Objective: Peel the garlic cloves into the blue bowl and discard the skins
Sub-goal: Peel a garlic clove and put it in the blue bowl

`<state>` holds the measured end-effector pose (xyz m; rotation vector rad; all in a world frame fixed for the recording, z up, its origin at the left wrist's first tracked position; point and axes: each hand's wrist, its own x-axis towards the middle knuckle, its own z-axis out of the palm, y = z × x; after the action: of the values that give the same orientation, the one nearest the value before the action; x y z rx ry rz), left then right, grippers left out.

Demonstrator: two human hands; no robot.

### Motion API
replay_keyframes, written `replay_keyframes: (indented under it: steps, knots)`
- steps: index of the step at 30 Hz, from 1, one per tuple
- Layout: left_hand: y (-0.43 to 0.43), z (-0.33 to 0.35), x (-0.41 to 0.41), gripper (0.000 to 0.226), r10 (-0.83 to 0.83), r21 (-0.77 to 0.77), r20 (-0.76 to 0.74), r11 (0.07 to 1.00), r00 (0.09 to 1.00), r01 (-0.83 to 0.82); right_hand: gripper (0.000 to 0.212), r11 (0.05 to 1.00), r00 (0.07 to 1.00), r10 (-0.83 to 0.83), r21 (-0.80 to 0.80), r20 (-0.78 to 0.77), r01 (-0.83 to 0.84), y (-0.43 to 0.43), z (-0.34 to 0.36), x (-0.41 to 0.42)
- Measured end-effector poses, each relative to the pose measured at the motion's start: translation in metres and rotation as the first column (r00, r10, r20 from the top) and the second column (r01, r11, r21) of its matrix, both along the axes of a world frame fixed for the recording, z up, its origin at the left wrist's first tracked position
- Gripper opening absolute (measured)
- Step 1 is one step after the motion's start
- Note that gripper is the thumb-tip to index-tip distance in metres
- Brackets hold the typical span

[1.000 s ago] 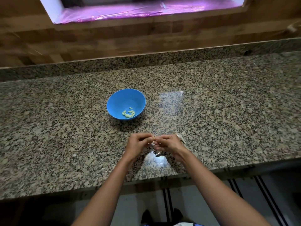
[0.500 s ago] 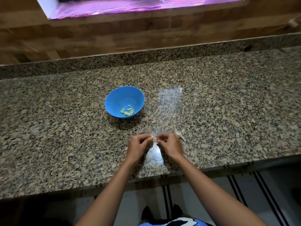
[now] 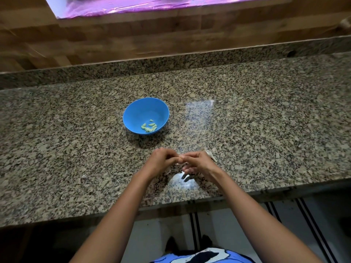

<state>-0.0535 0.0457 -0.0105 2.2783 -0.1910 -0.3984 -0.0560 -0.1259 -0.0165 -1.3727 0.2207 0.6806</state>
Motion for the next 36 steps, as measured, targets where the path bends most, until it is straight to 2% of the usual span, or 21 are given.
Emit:
replay_keyframes:
  steps: [4,7,10,14,17,21,23,25,27,29,31,33,36]
  knots:
    - [-0.002,0.000,-0.001,0.011,0.107,-0.082,0.013,0.991,0.994,-0.106,0.014,0.994,0.994,-0.111,0.016,0.026,0.110,0.003,-0.001,-0.001]
    - [-0.010,-0.001,-0.010,0.015,0.158,-0.074,0.120,0.986,0.980,-0.150,0.013,0.965,0.968,-0.250,0.080,-0.035,0.252,0.009,-0.002,-0.005]
    - [-0.012,-0.003,-0.011,0.010,0.145,-0.030,0.215,0.989,0.966,-0.142,0.015,0.976,0.977,-0.209,0.049,-0.045,0.211,0.009,-0.003,-0.006]
    - [-0.011,-0.003,-0.012,0.009,0.178,-0.111,0.201,0.981,0.963,-0.158,0.016,0.989,0.986,-0.150,-0.021,-0.069,0.149,0.001,0.002,0.001]
    - [-0.012,-0.004,-0.015,0.010,0.263,-0.271,0.077,0.934,0.962,-0.234,0.013,0.993,0.993,-0.110,-0.043,-0.046,0.108,-0.003,0.006,0.003]
    - [-0.013,-0.005,-0.016,0.011,0.314,-0.504,-0.140,0.794,0.939,-0.341,0.010,0.991,0.988,-0.122,0.036,-0.091,0.126,-0.004,0.007,0.003]
    - [-0.014,-0.004,-0.017,0.013,0.333,-0.567,-0.226,0.719,0.915,-0.402,0.009,0.986,0.984,-0.136,0.076,-0.113,0.145,-0.002,0.009,0.002]
    - [-0.014,-0.007,-0.018,0.014,0.348,-0.574,-0.270,0.691,0.898,-0.440,0.009,0.986,0.986,-0.143,0.078,-0.090,0.151,-0.001,0.008,0.001]
    - [-0.011,-0.013,-0.018,0.013,0.367,-0.482,-0.168,0.779,0.915,-0.401,0.011,0.989,0.990,-0.140,0.049,-0.032,0.141,0.000,0.005,-0.001]
    - [-0.010,-0.016,-0.016,0.020,0.320,-0.268,0.044,0.917,0.947,-0.297,0.013,0.992,0.991,-0.129,-0.002,0.030,0.129,0.003,0.003,-0.003]
    - [-0.011,-0.014,-0.016,0.026,0.268,-0.177,0.124,0.953,0.955,-0.245,0.011,0.988,0.986,-0.146,-0.038,0.074,0.149,0.006,0.002,-0.004]
    - [-0.011,-0.012,-0.014,0.025,0.275,-0.226,0.086,0.942,0.958,-0.250,0.011,0.983,0.979,-0.160,-0.066,0.123,0.169,0.009,0.005,-0.003]
    - [-0.007,-0.008,-0.011,0.018,0.298,-0.407,-0.062,0.864,0.953,-0.296,0.010,0.984,0.978,-0.130,-0.097,0.165,0.147,0.011,0.009,-0.002]
